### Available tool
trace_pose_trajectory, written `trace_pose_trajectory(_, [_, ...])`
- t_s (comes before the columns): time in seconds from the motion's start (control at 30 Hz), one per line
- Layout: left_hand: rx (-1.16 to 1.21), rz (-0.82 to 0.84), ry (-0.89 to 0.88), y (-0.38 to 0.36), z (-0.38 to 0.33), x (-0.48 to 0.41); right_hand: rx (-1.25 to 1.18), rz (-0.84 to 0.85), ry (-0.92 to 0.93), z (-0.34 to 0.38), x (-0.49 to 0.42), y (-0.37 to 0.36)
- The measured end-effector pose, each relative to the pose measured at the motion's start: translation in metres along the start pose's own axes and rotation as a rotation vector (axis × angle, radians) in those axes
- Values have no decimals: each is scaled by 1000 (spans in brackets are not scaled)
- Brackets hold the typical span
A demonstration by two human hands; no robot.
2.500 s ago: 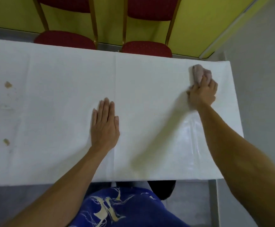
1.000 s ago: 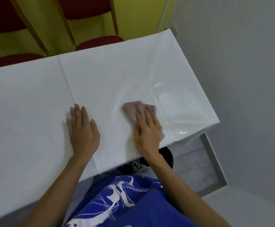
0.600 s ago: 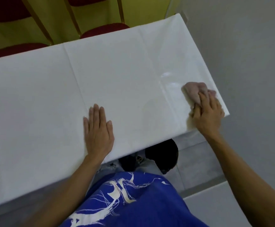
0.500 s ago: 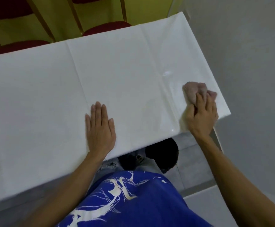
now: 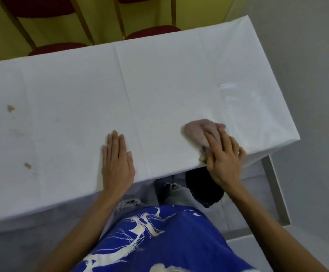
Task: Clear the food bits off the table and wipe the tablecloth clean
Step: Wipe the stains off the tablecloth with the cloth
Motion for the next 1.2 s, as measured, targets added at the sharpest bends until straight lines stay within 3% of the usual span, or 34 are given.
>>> trace_pose_trajectory(0.13, [-10,-33,75,14,39,48,-79,-62,-236,37,13,-8])
trace_pose_trajectory(0.2, [4,-34,118,21,58,66,-103,-65,-245,80,36,-18])
trace_pose_trajectory(0.4, [22,-17,165,32,96,99,-108,80,242,235,143,-57])
trace_pose_trajectory(0.5, [62,-44,194,42,111,101,-83,99,356,232,132,-56])
trace_pose_trajectory(0.57, [59,-97,248,56,138,112,-76,50,272,209,108,-49])
trace_pose_trajectory(0.67, [42,-175,364,78,192,129,-128,-17,-42,179,67,-42])
trace_pose_trajectory(0.73, [44,-190,476,87,229,147,-164,-18,-137,184,64,-47])
trace_pose_trajectory(0.87, [69,-175,597,87,265,177,-211,-15,89,256,117,-72])
trace_pose_trajectory(1.03, [72,-171,608,80,265,178,-254,161,582,376,204,-103])
trace_pose_trajectory(1.2, [64,-162,552,82,272,182,-122,205,839,381,178,-106])
Point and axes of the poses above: each hand's wrist, its own x-axis away from the middle knuckle, its own y-axis out of the back of the hand, z = x × y, the point moved 3 cm from there along -x, towards the middle knuckle, and after that the axes turned 13 degrees about -y, right-handed, at the moved point
